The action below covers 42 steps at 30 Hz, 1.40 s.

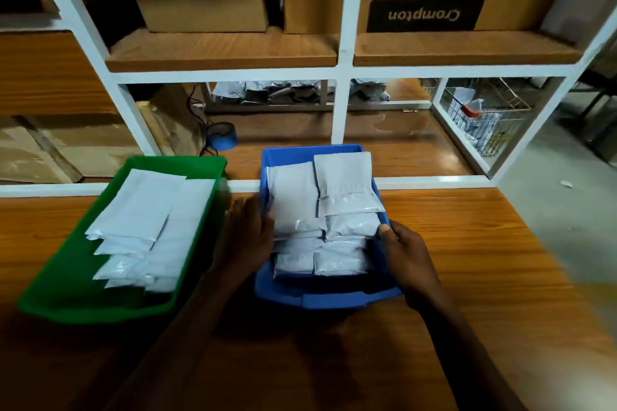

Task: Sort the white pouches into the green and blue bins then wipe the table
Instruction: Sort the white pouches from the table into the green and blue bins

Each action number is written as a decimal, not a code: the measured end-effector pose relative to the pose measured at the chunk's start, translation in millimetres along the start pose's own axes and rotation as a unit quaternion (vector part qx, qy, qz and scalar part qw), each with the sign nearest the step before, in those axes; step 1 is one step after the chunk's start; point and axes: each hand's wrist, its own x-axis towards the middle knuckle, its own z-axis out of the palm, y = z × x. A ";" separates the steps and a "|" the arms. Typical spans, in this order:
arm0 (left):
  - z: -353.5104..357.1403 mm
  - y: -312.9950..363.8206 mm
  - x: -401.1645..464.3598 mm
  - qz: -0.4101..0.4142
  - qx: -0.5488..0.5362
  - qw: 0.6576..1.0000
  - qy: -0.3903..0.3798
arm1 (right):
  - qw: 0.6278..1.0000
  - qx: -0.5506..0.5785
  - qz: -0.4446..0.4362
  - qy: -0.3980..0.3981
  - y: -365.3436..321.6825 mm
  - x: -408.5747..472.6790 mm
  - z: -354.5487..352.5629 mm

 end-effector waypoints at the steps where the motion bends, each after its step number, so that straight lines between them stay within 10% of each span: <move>1: 5.2 14.6 -2.5 -0.035 -0.043 0.998 -0.014 | 1.000 0.011 0.000 0.000 5.7 3.5 -13.2; 21: 159.2 323.6 -34.3 -0.165 -0.491 0.850 -0.088 | 0.995 0.025 0.072 0.066 109.0 62.0 -321.7; 35: 158.2 337.2 -30.0 -0.091 -0.394 0.913 -0.054 | 0.971 -0.190 0.021 0.144 78.9 57.9 -337.1; 42: 90.9 263.8 -56.0 0.016 -0.284 0.959 0.001 | 0.979 -0.036 -0.152 0.131 1.9 18.2 -243.0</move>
